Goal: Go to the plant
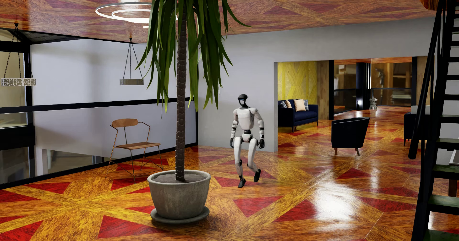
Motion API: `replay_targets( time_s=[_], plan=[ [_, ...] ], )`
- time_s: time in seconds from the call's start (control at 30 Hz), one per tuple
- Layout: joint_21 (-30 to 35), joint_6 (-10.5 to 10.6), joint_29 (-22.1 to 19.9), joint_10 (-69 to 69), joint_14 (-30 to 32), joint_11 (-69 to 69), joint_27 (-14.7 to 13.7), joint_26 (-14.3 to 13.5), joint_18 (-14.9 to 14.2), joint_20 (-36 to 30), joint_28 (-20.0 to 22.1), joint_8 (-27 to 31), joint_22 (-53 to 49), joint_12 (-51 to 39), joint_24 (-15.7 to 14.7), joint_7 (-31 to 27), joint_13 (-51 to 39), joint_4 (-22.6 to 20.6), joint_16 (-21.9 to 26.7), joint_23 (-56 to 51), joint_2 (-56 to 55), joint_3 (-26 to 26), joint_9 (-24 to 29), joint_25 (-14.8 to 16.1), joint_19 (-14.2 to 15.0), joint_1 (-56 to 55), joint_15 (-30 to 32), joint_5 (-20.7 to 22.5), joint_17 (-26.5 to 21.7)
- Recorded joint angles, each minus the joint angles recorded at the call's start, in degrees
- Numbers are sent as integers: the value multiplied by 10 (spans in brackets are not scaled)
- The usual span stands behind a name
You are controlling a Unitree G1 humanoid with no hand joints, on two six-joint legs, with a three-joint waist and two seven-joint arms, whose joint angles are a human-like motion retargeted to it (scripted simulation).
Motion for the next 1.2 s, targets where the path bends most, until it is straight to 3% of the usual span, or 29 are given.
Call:
replay_targets(
  time_s=[0.07,0.13,0.2,0.23,0.3,0.33,0.4,0.43,0.47,0.5,0.53,0.6,0.67,0.83,0.9,1.0,1.2],
  plan=[
    [-5,-13,0,-83,55,-38,0,0,0,9,0,0,4,4,0,0,14,-11,2,5,74,27,-4,0,0,-91,-3,2,1],
    [4,-24,0,-279,80,-73,0,0,0,21,0,0,14,16,0,0,26,-7,3,12,153,63,0,0,0,-116,-4,9,1],
    [17,-30,0,-474,-18,-103,0,0,0,33,0,0,28,37,0,0,39,3,3,17,243,95,7,0,0,-87,-21,16,-3],
    [22,-29,0,-504,-82,-112,0,0,0,39,0,0,33,48,0,0,45,13,3,18,283,110,6,0,0,-73,-32,20,-5],
    [17,-23,0,-500,-123,-112,0,0,0,50,0,0,42,65,0,0,54,36,3,21,336,143,1,0,0,-76,-54,23,-6],
    [10,-25,0,-509,-81,-103,0,0,0,57,0,0,50,70,0,0,57,41,1,24,350,158,-2,0,0,-91,-58,18,-5],
    [1,-47,0,-459,132,-78,0,0,0,65,0,0,87,67,0,0,54,21,-7,40,356,164,-12,0,0,-131,-23,1,7],
    [0,-66,0,-430,195,-55,0,0,0,57,0,0,109,57,0,0,51,0,-10,52,354,152,-13,0,0,-140,28,-12,18],
    [6,-80,0,-406,207,-19,0,0,0,42,0,0,120,46,0,0,51,-14,-9,64,344,138,-14,0,0,-139,100,-23,27],
    [20,-90,0,-395,191,26,0,0,0,33,0,0,113,36,0,0,53,-21,-6,73,321,128,-18,0,0,-131,167,-34,35],
    [35,-98,0,-396,167,70,0,0,0,36,0,0,87,27,0,0,55,-23,0,78,288,124,-25,0,0,-119,191,-45,40],
    [48,-108,0,-412,131,123,0,0,0,67,0,0,10,10,0,0,56,-31,13,78,225,125,-29,0,0,-79,110,-58,49],
    [43,-96,0,-425,112,111,0,0,0,102,0,0,-62,-13,0,0,51,-36,18,71,181,115,-25,0,0,-37,36,-52,49],
    [15,-77,0,-460,53,-46,0,0,0,143,0,0,-165,-52,0,0,35,-31,37,33,129,79,-19,0,0,50,-34,-40,39],
    [11,-73,0,-468,36,-101,0,0,0,139,0,0,-141,-58,0,0,35,-28,37,20,123,73,-19,0,0,71,-28,-40,36],
    [9,-79,0,-484,8,-114,0,0,0,120,0,0,-63,-33,0,0,42,-25,29,9,124,80,-19,0,0,108,70,-45,42],
    [7,-94,0,-504,-43,-158,0,0,0,76,0,0,107,70,0,0,67,-13,-4,26,190,107,-40,0,0,169,43,-40,56]
  ],
)
